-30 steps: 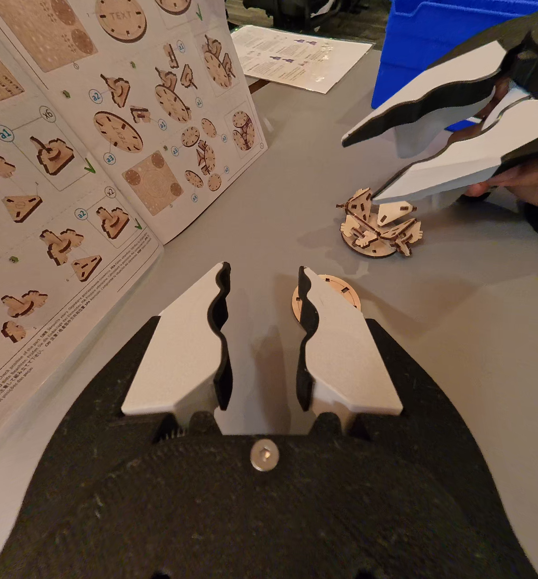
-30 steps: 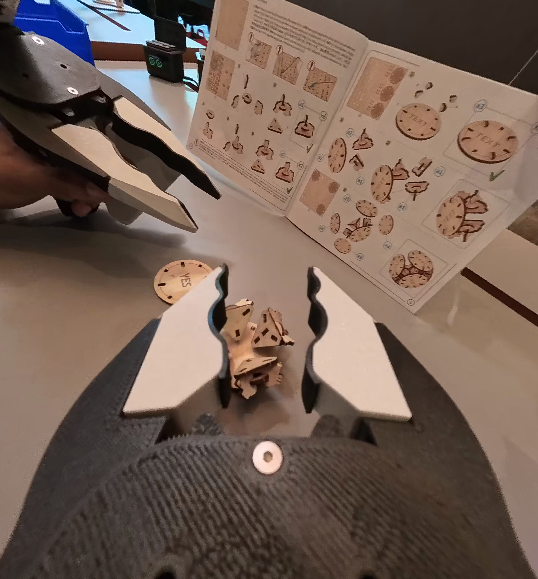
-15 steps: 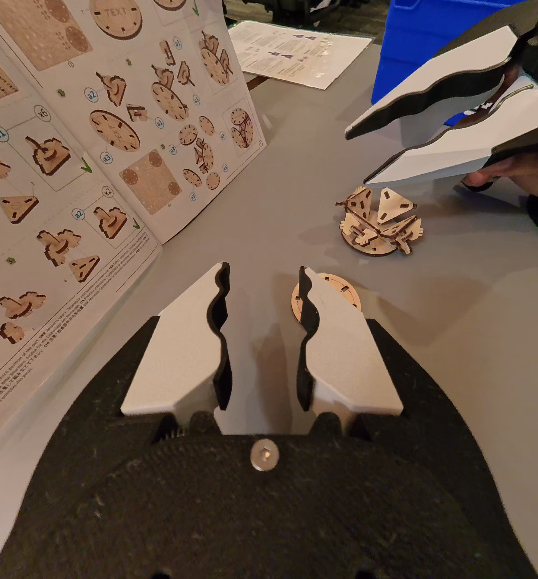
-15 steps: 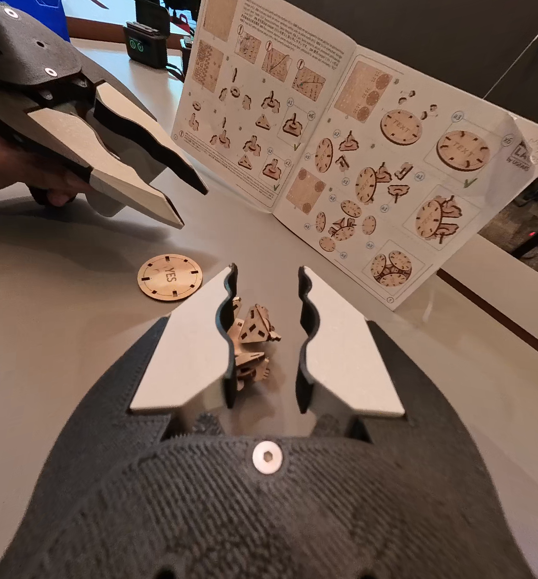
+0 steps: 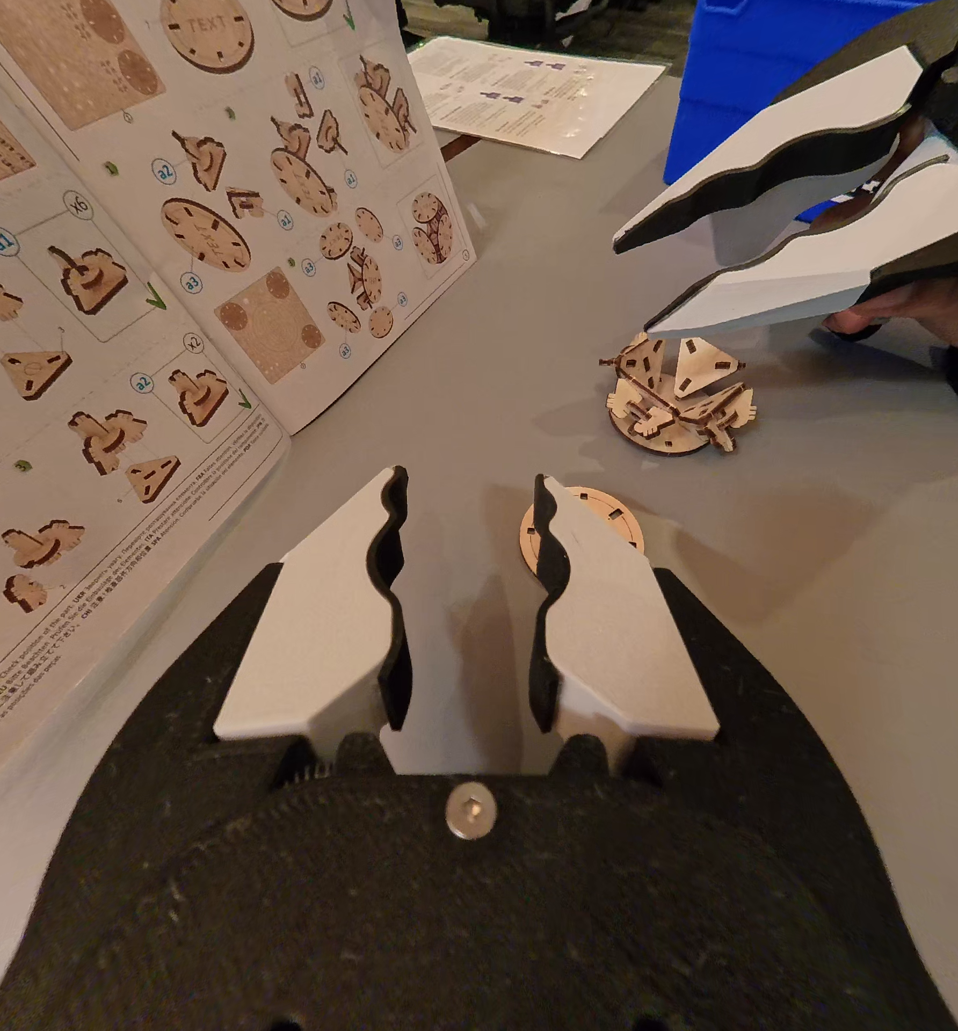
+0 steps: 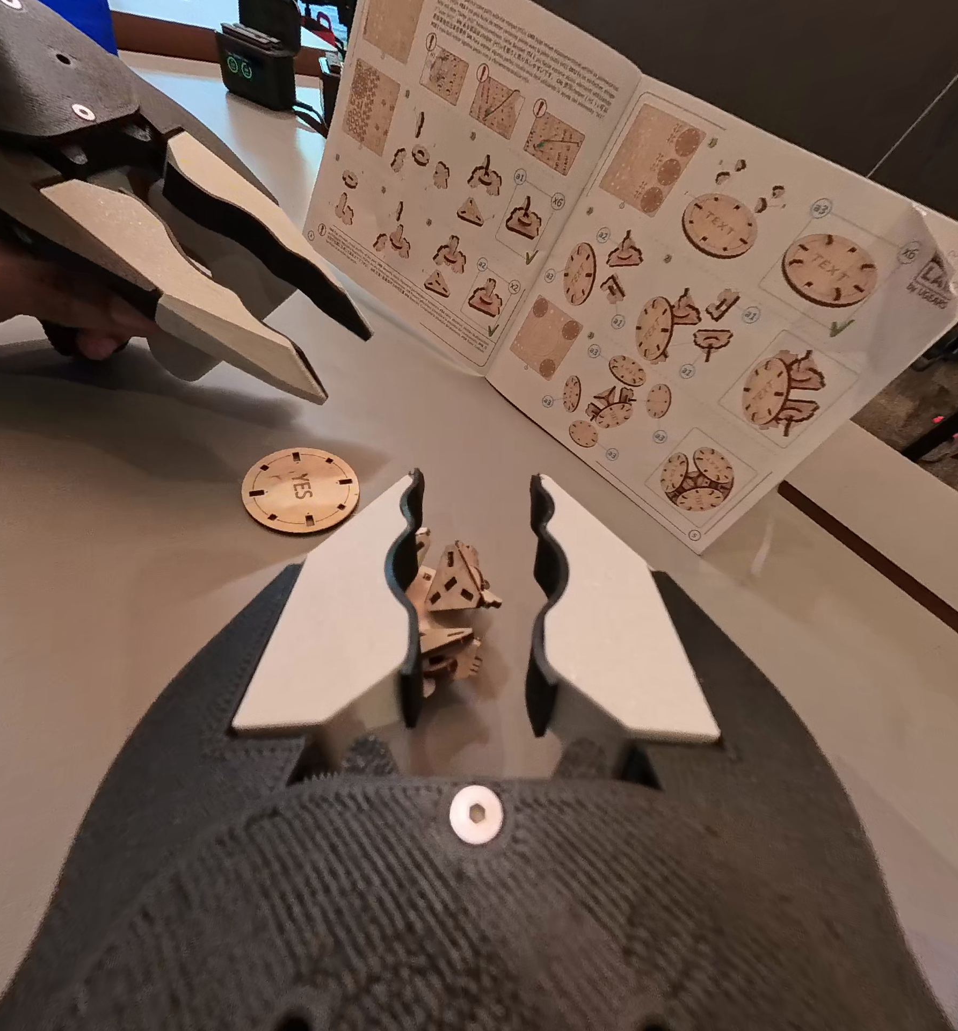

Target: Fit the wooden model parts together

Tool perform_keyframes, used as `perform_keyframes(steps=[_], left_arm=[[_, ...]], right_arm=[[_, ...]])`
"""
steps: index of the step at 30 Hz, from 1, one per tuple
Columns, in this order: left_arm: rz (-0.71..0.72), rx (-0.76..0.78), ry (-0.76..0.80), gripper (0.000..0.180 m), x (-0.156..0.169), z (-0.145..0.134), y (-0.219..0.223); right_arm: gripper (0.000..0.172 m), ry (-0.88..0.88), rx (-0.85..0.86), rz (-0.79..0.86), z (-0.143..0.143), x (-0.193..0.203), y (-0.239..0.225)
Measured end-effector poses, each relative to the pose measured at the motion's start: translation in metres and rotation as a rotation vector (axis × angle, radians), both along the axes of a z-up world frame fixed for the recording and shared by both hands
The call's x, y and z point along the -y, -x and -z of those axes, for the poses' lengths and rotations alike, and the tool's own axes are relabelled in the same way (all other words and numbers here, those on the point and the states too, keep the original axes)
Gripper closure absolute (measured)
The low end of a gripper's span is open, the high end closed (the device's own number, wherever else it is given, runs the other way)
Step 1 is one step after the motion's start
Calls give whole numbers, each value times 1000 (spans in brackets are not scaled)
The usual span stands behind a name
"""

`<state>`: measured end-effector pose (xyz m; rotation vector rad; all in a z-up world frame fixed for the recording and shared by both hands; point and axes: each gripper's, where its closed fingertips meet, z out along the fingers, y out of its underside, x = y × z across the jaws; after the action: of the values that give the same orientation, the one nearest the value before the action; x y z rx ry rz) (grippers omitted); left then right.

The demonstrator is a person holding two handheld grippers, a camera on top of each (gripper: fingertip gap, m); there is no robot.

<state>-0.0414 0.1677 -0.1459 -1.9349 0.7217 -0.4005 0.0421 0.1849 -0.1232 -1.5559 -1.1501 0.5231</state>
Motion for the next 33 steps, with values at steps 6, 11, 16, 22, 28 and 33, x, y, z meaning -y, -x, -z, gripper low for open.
perform_keyframes(steps=[6, 11, 16, 22, 28, 33], left_arm=[[0, 4, 2, 138, 0, 0, 0], [0, 2, -1, 138, 0, 0, 0], [0, 3, 0, 138, 0, 0, 0], [3, 3, -1, 137, 0, 0, 0], [18, 3, -1, 136, 1, 0, -2], [323, 98, -5, 102, 37, -11, -33]], right_arm=[[133, -12, 6, -13, 0, 2, 3], [132, -20, 15, -12, 0, 3, 3], [132, -27, 23, -11, 1, 3, 3], [131, -35, 23, -12, 0, 3, 4], [131, -45, 13, -10, -2, 3, 3], [131, 70, -177, -14, -18, -1, -2]])
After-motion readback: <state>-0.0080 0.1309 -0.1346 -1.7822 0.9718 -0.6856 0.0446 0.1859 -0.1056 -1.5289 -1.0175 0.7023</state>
